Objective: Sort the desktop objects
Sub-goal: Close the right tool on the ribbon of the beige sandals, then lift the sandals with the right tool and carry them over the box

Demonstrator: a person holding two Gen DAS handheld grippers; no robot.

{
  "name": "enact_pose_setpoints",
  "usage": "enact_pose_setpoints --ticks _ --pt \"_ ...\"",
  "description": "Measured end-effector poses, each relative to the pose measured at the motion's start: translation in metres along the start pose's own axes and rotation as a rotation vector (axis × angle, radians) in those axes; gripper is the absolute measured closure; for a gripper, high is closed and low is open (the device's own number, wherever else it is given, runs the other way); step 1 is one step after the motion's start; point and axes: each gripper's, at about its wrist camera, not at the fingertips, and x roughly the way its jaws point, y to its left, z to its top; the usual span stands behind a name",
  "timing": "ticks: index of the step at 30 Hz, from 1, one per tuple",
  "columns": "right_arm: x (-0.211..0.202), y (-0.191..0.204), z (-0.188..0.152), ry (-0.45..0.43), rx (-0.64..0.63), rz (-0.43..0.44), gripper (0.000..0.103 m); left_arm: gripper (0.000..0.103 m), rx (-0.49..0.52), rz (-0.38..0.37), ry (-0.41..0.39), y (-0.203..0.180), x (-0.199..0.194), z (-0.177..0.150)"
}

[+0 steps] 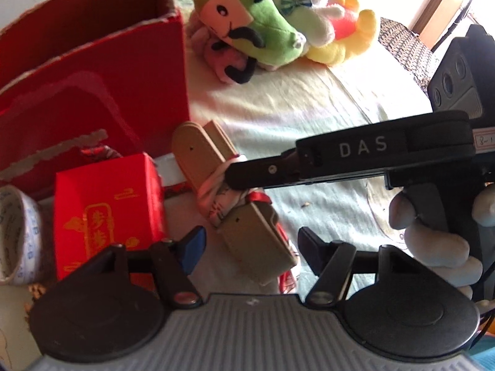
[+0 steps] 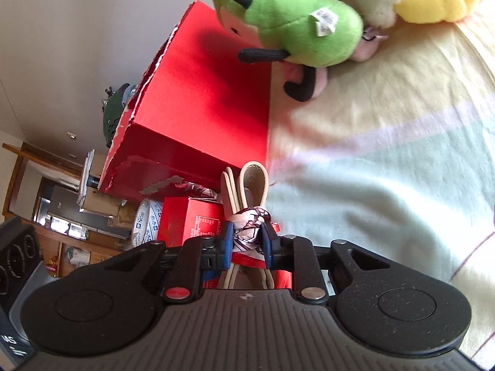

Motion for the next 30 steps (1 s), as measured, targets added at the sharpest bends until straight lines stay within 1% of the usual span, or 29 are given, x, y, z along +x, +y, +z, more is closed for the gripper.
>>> enact_pose_setpoints --ticks 1,3,4,7,9,10,11,13,14,16,20,24,30 --pt "0.001 -0.002 0.000 -0.003 0.005 -0.001 0.074 0.036 0.003 -0.007 0.008 -0.001 0.003 0.000" --pt "0.003 -0.003 -0.001 -0.016 0.006 -0.019 0.069 0.036 0.012 -0.005 0.018 -0.003 0.007 0.000" --pt "0.005 -0.004 -0.002 -0.017 0.006 -0.023 0.065 0.038 0.012 -0.004 0.025 -0.002 0.009 0.000" --pt "0.014 -0.007 -0.002 0.012 0.021 -0.002 0.063 0.041 0.007 0.001 0.030 0.000 0.014 0.001" --pt "0.016 -0.009 -0.002 0.027 0.029 0.024 0.064 0.042 0.012 0.004 0.032 0.000 0.015 0.003" --pt "0.017 -0.009 -0.001 0.037 0.029 0.032 0.067 0.042 0.017 0.010 0.032 -0.002 0.016 0.004" --pt "0.017 -0.009 -0.001 0.042 0.026 0.030 0.068 0.042 0.020 0.012 0.032 -0.002 0.017 0.004" --pt "0.013 -0.011 0.001 0.046 0.033 0.043 0.075 0.043 0.032 0.014 0.039 -0.004 0.018 0.006" --pt "0.010 -0.012 0.002 0.044 0.043 0.055 0.076 0.044 0.040 0.008 0.042 -0.006 0.019 0.007" --pt "0.000 -0.010 0.002 0.033 0.027 0.036 0.076 0.044 0.052 -0.019 0.043 -0.010 0.019 0.011" --pt "-0.026 -0.010 0.002 -0.014 0.022 0.001 0.077 0.044 0.116 -0.065 0.020 -0.027 0.015 0.019" --pt "-0.056 -0.009 0.004 -0.087 0.037 -0.033 0.077 0.044 0.178 -0.126 -0.011 -0.046 0.008 0.033" --pt "-0.103 0.003 0.013 -0.226 0.026 -0.071 0.077 0.046 0.253 -0.187 -0.109 -0.067 -0.018 0.060"
